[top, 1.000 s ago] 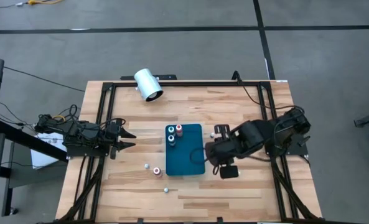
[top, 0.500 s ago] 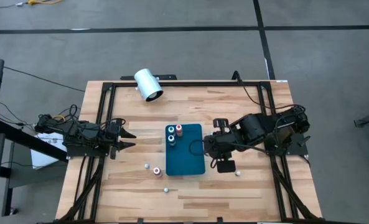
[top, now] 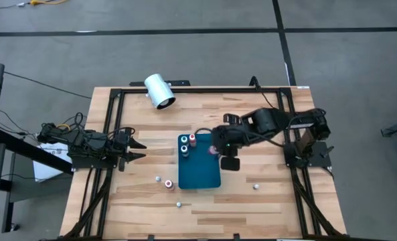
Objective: Pick & Place food coloring
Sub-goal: Put the large red food coloring bottle into the blue bin
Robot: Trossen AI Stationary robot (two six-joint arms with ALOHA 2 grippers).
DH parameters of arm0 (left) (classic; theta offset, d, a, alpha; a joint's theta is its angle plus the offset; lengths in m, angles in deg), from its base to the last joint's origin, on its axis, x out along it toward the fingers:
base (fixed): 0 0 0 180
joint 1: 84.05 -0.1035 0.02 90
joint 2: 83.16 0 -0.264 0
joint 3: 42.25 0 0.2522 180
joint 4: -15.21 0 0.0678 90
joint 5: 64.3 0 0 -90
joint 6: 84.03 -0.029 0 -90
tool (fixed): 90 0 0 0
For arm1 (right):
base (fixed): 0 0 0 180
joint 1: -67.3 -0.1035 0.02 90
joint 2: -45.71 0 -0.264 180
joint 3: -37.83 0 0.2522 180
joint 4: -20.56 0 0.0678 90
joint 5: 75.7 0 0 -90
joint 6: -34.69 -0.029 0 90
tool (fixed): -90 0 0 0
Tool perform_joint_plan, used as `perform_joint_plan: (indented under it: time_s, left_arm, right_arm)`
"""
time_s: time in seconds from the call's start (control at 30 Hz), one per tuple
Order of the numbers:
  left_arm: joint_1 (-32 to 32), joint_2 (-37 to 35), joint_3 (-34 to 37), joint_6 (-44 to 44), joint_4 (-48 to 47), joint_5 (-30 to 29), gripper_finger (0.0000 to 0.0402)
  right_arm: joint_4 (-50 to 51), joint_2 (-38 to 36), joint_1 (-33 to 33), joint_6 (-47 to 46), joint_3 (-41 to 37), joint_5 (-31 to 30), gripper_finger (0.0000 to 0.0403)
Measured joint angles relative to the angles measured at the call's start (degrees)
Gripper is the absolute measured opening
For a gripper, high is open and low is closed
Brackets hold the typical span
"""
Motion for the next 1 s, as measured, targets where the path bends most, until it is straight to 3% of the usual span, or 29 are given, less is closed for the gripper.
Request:
perform_joint_plan:
  time_s: [0.5,1.0]
  left_arm:
    - [-0.01,0.00,0.00,-0.26,0.00,-0.44,0.0167]
    - [0.00,0.04,0.02,0.02,0.01,-0.43,0.0167]
  right_arm:
    - [-6.93,0.13,6.89,1.90,-0.02,0.15,0.0111]
    - [-7.66,10.56,8.75,6.56,0.01,1.97,0.0111]
